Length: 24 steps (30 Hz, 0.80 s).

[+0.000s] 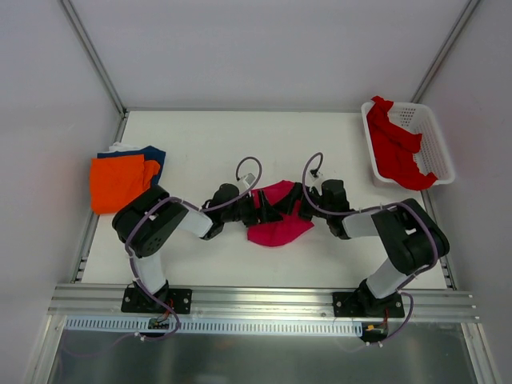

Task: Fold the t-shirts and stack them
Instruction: Put the neatly folded tshirt into the corner of the board with the left arm

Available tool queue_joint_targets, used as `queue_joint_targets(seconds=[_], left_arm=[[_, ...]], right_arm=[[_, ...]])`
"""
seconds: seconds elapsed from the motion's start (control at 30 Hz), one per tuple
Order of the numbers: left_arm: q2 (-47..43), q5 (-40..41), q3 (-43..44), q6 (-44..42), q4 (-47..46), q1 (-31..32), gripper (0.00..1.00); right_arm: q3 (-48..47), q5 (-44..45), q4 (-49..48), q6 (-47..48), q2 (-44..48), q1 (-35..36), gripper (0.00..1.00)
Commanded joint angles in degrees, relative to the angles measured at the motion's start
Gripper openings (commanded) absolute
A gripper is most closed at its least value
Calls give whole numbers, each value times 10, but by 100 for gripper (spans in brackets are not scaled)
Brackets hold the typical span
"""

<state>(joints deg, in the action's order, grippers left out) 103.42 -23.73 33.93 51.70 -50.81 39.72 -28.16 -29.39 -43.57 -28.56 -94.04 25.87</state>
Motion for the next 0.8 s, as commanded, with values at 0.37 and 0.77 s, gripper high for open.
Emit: queue_joint_targets(seconds=[0.37, 0.77], left_arm=[[86, 60, 46, -31, 112, 13, 0], [-107, 226, 57, -120, 423, 13, 0]], right_arm=[[59, 56, 239, 56, 203, 36, 96], [29, 235, 523, 130, 414, 16, 100]])
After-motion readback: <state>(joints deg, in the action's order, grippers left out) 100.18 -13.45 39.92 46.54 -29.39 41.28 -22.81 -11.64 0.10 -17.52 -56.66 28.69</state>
